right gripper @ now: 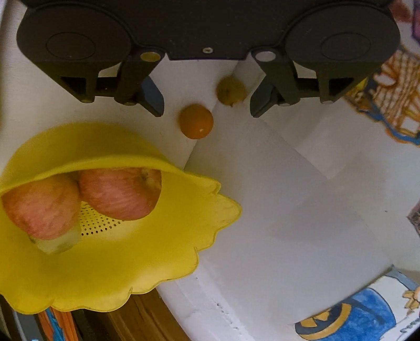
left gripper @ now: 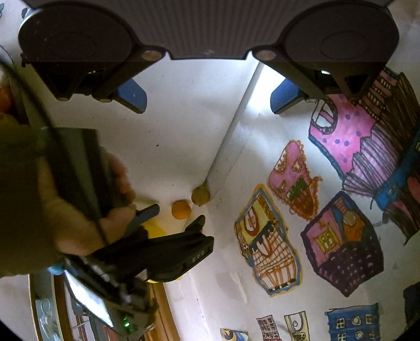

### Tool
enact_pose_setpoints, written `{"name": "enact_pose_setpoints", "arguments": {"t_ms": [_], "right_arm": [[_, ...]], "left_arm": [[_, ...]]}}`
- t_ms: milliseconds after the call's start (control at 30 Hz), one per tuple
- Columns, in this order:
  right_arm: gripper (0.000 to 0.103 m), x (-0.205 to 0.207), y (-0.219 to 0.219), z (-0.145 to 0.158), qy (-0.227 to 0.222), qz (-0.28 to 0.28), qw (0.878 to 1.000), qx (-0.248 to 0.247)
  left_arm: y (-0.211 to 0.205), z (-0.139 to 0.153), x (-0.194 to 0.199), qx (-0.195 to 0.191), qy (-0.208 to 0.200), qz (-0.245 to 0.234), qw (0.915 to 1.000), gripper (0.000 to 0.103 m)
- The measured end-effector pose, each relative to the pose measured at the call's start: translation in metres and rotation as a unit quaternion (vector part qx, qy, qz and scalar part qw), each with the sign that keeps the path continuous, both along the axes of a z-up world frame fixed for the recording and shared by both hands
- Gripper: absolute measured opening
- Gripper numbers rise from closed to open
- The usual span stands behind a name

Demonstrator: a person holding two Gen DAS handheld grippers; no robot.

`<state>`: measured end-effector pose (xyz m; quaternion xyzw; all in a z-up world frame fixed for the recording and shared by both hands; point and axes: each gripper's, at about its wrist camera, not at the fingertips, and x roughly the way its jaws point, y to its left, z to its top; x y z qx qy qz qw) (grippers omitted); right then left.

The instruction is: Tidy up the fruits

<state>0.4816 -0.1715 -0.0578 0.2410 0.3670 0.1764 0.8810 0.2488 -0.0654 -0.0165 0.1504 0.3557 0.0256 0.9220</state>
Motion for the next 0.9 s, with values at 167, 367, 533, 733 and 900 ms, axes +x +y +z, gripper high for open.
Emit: {"name": "enact_pose_setpoints", "arguments": {"t_ms": [167, 367, 533, 733, 900], "right_arm": [[0.066, 0.008, 0.014, -0.003, -0.014, -0.020, 1.000, -0.010], [0.046, 0.013, 0.024, -0.004, -0.025, -0.028, 0.998, -0.045], [0.035, 0.012, 0.019, -0.002, -0.018, -0.019, 0.998, -0.065], [0.034, -0.010, -0.004, 0.013, 0.008, 0.039, 0.996, -0.075], [0.035, -0.044, -0.026, 0.026, 0.013, 0.118, 0.985, -0.124]], "left_arm": [[-0.001, -0.004, 0.004, 0.003, 0.000, -0.001, 1.0000, 0.102], [-0.002, -0.009, 0.001, 0.006, 0.000, 0.000, 1.0000, 0.102], [-0.004, -0.009, 0.004, 0.007, -0.001, 0.004, 1.0000, 0.102], [-0.009, -0.007, 0.005, 0.009, -0.001, 0.009, 0.9999, 0.102], [-0.013, -0.008, 0.001, 0.011, 0.002, 0.032, 0.9994, 0.102]]}}
